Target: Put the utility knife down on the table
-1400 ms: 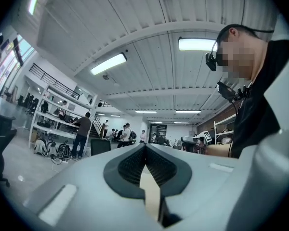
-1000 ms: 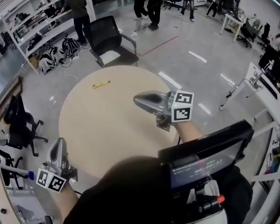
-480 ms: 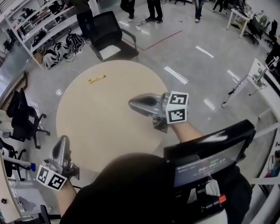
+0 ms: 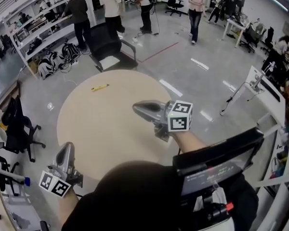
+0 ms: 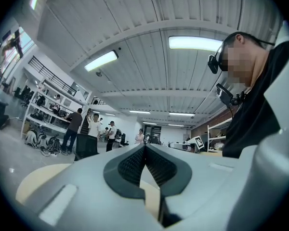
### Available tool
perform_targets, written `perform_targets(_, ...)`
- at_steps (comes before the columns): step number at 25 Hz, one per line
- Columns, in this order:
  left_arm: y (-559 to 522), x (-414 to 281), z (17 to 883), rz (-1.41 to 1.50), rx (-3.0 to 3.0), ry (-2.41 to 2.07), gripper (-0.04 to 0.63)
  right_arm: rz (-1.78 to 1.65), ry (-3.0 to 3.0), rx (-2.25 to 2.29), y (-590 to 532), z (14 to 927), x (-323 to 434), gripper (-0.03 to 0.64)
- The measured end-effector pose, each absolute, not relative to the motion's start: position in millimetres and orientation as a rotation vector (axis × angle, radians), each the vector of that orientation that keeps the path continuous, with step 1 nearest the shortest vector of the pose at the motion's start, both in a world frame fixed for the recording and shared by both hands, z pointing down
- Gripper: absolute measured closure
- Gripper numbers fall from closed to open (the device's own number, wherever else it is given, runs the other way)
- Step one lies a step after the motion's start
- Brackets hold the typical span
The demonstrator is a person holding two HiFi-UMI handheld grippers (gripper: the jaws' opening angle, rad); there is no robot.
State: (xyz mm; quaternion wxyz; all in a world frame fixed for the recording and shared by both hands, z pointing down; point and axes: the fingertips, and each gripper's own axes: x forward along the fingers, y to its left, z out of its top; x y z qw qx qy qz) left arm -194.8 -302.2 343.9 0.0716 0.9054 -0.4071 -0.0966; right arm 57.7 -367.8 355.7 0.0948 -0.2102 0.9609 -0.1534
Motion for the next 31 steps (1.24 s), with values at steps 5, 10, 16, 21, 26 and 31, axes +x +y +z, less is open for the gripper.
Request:
perform_targets(5,-303,-219,346,-0.317,2.724,-1.199,0.597,-0.442,2.861,-0.666,-369,353,31,0.603)
perform_targets(10,-302,-227,350,-0.321,2.722,-1.199,0.597,-0.437,2.894,-0.691,-370,360,20,0.604)
perform_targets(16,-308,-233,348,-0.341,2.728,-1.203,0.596,-0.424,2.891,-0.697,-377,358,17,0.604)
perform_targets(21,-306,-235,352,-0.361,2.718,-1.21,0.596,-0.41,2.906,-0.682,-377,356,14,0.604)
perform_targets(26,-307,-233,351,-0.36,2.721,-1.214,0.597,-0.399,2.915,-0.666,-378,353,13,0.604)
perform_targets(31,-310,-239,348,-0.36,2.722,-1.22,0.596,-0.389,2.925,-0.656,-381,351,9,0.604)
